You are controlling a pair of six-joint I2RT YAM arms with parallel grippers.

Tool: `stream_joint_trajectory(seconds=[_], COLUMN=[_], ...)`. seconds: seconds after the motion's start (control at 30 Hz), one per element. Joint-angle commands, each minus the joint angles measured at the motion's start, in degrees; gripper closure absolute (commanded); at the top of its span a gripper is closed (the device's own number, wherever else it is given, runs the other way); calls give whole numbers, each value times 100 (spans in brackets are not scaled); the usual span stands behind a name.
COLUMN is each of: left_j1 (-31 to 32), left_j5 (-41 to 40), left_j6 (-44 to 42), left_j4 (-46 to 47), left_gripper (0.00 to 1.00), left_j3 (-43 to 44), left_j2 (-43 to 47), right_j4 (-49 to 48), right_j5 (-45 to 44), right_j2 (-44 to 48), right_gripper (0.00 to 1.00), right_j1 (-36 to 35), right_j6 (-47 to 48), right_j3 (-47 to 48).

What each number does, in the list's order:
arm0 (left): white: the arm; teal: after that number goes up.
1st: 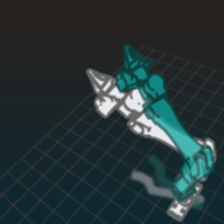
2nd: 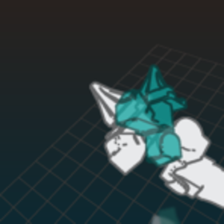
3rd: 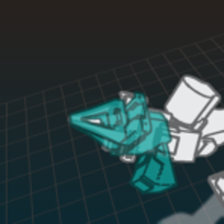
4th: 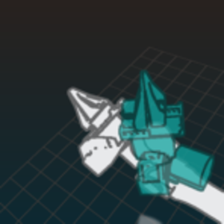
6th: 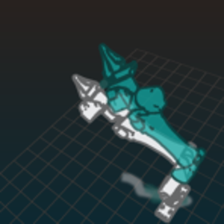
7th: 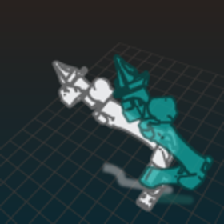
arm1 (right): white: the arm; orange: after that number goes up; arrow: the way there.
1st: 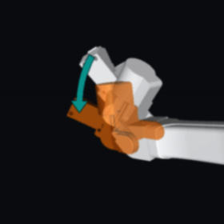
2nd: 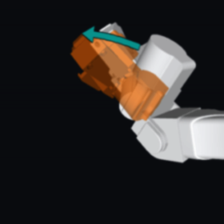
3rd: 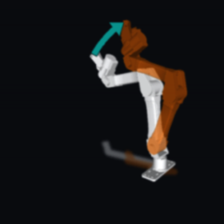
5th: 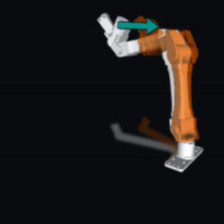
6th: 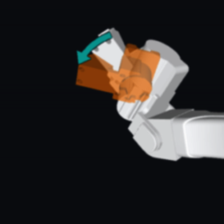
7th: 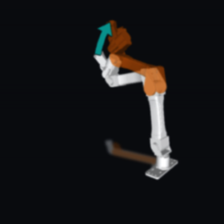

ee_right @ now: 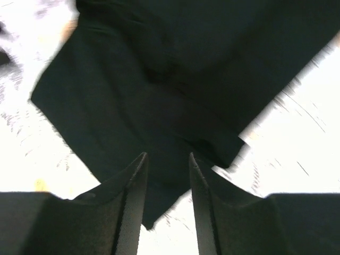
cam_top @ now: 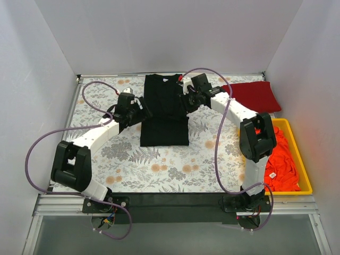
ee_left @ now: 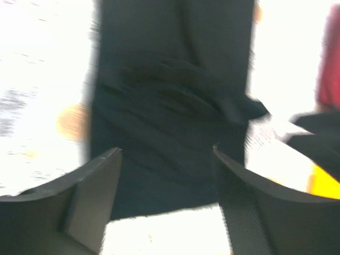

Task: Fold and stack the t-shirts
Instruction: Fold the tshirt

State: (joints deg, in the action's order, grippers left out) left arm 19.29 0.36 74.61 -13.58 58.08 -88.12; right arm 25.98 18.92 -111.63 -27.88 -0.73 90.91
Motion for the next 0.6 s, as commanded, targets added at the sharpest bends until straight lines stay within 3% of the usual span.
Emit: stream_joint_trajectory(seconds=[0.0, 0.13, 0.3, 0.57], left_j1=[426, 585, 576, 576], left_j5=[148, 271, 342, 491], left_j6=[273, 458, 572, 616], left_j4=[145, 172, 233, 128], left_gripper=[39, 46, 50, 51], left_j3=[-279, -403, -474, -780], left_j2=[164, -213, -574, -698], right_j4=[-119, -32, 714, 761], right_j5=[375, 911, 1220, -71], right_j2=[-77, -577, -1342, -2248], right_gripper=[64, 69, 72, 71], right_j1=[-253, -262, -262, -139], right_j6=[538, 836, 1408, 1427], right_j3=[102, 338, 1425, 2773])
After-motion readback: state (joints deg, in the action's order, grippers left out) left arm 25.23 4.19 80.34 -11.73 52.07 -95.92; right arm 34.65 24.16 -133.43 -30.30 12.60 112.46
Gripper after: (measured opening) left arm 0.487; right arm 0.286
